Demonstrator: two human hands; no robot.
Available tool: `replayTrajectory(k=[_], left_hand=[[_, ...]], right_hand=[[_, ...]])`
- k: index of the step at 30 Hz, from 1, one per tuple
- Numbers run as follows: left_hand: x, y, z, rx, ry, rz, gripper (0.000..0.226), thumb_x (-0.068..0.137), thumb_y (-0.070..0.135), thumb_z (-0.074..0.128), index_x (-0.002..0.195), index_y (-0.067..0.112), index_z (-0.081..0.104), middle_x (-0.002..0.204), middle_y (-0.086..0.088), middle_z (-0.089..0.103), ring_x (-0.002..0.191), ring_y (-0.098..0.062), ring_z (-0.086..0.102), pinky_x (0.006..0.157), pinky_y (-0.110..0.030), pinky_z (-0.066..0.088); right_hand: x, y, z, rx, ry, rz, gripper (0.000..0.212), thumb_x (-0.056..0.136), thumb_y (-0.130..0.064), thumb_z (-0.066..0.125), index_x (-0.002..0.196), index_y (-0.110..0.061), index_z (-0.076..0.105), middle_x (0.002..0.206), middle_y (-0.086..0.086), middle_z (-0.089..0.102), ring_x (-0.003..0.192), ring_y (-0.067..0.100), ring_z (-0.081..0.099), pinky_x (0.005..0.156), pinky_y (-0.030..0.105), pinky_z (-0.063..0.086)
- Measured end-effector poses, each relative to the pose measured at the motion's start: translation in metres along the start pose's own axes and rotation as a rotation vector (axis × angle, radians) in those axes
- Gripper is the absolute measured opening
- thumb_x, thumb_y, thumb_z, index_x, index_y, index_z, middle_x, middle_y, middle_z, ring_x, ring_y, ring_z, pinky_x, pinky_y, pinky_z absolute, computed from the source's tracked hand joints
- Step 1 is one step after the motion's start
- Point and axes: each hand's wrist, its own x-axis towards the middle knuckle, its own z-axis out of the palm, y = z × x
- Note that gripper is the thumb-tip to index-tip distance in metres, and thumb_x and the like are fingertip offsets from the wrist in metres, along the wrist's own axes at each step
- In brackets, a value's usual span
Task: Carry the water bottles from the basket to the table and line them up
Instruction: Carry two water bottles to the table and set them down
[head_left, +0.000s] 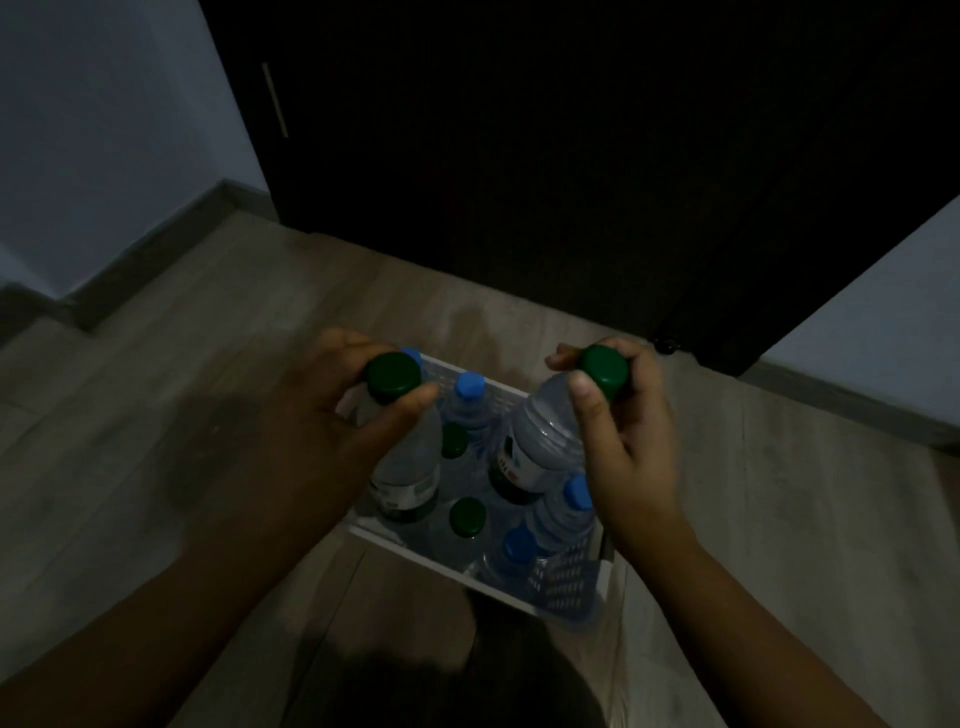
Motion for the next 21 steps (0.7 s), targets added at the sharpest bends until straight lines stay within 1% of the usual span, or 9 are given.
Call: replayTrajectory(k=[2, 4, 5, 7, 9, 12, 15, 18, 21], left_hand=[[0.005, 0.006, 0.001, -0.066, 0.084, -0.037, 0.020, 0.088, 0.042, 0.051, 0.089, 0.022, 0.052, 0.088, 0.010, 0.054, 0.081, 0.004, 0.053, 0.070, -0.002, 0.040], [0.011, 0.013, 0.002, -0.128, 0.130, -0.078, 0.033, 0.090, 0.048, 0.044, 0.092, 0.016, 0.054, 0.090, -0.001, 0.058, 0.080, -0.002, 0.055, 0.069, -0.005, 0.042], [0.014, 0.018, 0.001, -0.150, 0.139, -0.091, 0.041, 0.090, 0.054, 0.042, 0.094, 0.015, 0.056, 0.090, -0.002, 0.060, 0.080, -0.004, 0.056, 0.068, -0.007, 0.044], [0.023, 0.030, 0.000, -0.194, 0.135, -0.093, 0.054, 0.088, 0.063, 0.038, 0.095, 0.013, 0.057, 0.088, -0.006, 0.062, 0.078, -0.008, 0.060, 0.066, -0.016, 0.047], [0.036, 0.044, -0.004, -0.215, 0.127, -0.053, 0.061, 0.088, 0.064, 0.036, 0.092, 0.007, 0.058, 0.081, -0.009, 0.062, 0.074, -0.012, 0.059, 0.063, -0.016, 0.047], [0.057, 0.077, -0.017, -0.234, 0.120, -0.025, 0.063, 0.088, 0.061, 0.038, 0.087, 0.002, 0.059, 0.073, -0.010, 0.059, 0.069, -0.012, 0.058, 0.063, -0.009, 0.043], [0.079, 0.120, -0.043, -0.254, 0.114, -0.041, 0.056, 0.088, 0.054, 0.044, 0.085, 0.000, 0.057, 0.069, -0.009, 0.057, 0.067, -0.014, 0.057, 0.059, -0.011, 0.044], [0.102, 0.174, -0.081, -0.248, 0.121, -0.066, 0.045, 0.089, 0.045, 0.047, 0.084, 0.002, 0.057, 0.070, -0.004, 0.058, 0.070, -0.011, 0.057, 0.061, -0.006, 0.043], [0.122, 0.234, -0.124, -0.227, 0.160, -0.100, 0.036, 0.086, 0.041, 0.048, 0.085, 0.006, 0.058, 0.067, 0.001, 0.059, 0.071, -0.008, 0.059, 0.060, -0.003, 0.043]], right_hand=[[0.008, -0.009, 0.004, 0.012, 0.040, -0.076, 0.020, 0.092, -0.032, 0.049, 0.110, -0.022, 0.051, 0.100, 0.006, 0.064, 0.096, 0.021, 0.062, 0.085, 0.035, 0.051], [0.015, -0.019, 0.007, 0.007, 0.081, -0.147, 0.013, 0.094, -0.031, 0.047, 0.107, -0.034, 0.049, 0.094, 0.003, 0.062, 0.088, 0.019, 0.061, 0.078, 0.030, 0.050], [0.019, -0.024, 0.008, 0.004, 0.101, -0.169, 0.013, 0.095, -0.031, 0.047, 0.107, -0.037, 0.049, 0.092, 0.001, 0.062, 0.085, 0.017, 0.060, 0.076, 0.028, 0.050], [0.027, -0.034, 0.008, -0.013, 0.138, -0.186, 0.013, 0.095, -0.032, 0.046, 0.107, -0.035, 0.049, 0.089, -0.003, 0.061, 0.082, 0.014, 0.060, 0.073, 0.027, 0.049], [0.036, -0.047, 0.008, -0.057, 0.156, -0.193, 0.013, 0.095, -0.032, 0.046, 0.107, -0.027, 0.049, 0.087, -0.003, 0.061, 0.079, 0.012, 0.060, 0.069, 0.025, 0.049], [0.052, -0.081, 0.005, -0.101, 0.142, -0.184, 0.018, 0.094, -0.032, 0.046, 0.107, -0.019, 0.048, 0.083, 0.001, 0.060, 0.074, 0.015, 0.060, 0.063, 0.030, 0.050], [0.070, -0.132, -0.001, -0.149, 0.128, -0.158, 0.021, 0.093, -0.032, 0.046, 0.107, -0.017, 0.047, 0.082, 0.001, 0.060, 0.073, 0.015, 0.060, 0.062, 0.032, 0.050], [0.088, -0.201, -0.011, -0.197, 0.138, -0.158, 0.022, 0.093, -0.034, 0.045, 0.107, -0.018, 0.047, 0.083, 0.002, 0.061, 0.074, 0.013, 0.061, 0.062, 0.029, 0.051], [0.103, -0.276, -0.017, -0.218, 0.166, -0.179, 0.020, 0.093, -0.034, 0.045, 0.107, -0.019, 0.047, 0.083, -0.006, 0.060, 0.072, 0.007, 0.060, 0.060, 0.020, 0.049]])
